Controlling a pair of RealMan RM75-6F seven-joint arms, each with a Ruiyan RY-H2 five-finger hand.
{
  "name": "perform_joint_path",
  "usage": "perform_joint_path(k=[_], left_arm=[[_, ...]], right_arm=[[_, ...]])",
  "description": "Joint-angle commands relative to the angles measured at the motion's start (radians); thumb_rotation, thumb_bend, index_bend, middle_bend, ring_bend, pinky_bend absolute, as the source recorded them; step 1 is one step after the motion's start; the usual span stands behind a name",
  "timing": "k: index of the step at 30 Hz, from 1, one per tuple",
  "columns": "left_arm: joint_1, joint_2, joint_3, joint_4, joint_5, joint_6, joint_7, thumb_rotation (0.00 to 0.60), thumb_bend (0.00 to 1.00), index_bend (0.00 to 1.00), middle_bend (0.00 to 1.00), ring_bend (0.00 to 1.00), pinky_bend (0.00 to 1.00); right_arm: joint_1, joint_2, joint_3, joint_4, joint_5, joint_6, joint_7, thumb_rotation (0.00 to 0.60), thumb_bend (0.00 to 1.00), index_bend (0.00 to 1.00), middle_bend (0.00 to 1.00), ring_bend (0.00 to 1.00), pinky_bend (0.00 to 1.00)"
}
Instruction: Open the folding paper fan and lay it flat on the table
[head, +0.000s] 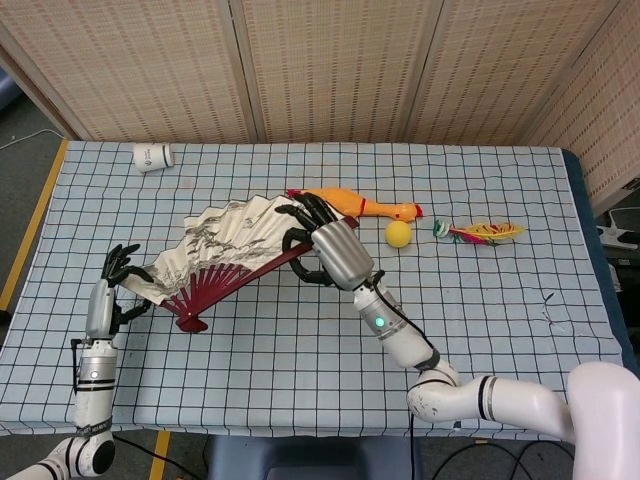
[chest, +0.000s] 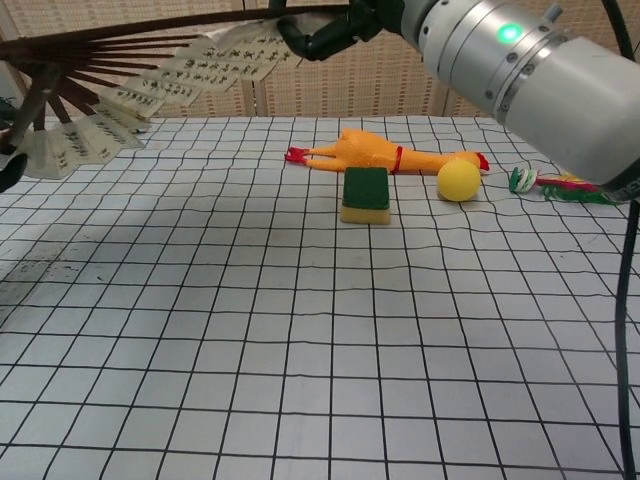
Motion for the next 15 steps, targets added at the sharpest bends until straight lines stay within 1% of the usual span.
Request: perform_joint_path(k=[1,8,15], left_arm=[[0.001,0.003,-0.003,0.013,-0.01,-0.012,0.001,0.6,0.47,0.52,0.13,0.01,0.17],[-0.005,-0.016,-0.005,0.097,-0.013,-0.018,-0.001,0.6,0.48,0.5,0.13,0.01,0.16],[-0.008,-0.038,-0.006,0.171,-0.012,-0.017,-0.026,0.6,0.49,0.48,0.13,0.01,0.16]], right_arm=[[-0.016,0.012,-0.014,-0.001,-0.012,0.021,-0.031,0.6,0.61,0.74,0.15,0.0,0.0],[-0.043,0.032,-0.03,-0.008,-0.022,0.06,-0.084,0.6,0.61,0.73,0.15,0.0,0.0],[-0.082,0.057,-0.06,-0.035,-0.05,0.109,-0.136,0.6,0.61,0.73,0.15,0.0,0.0]])
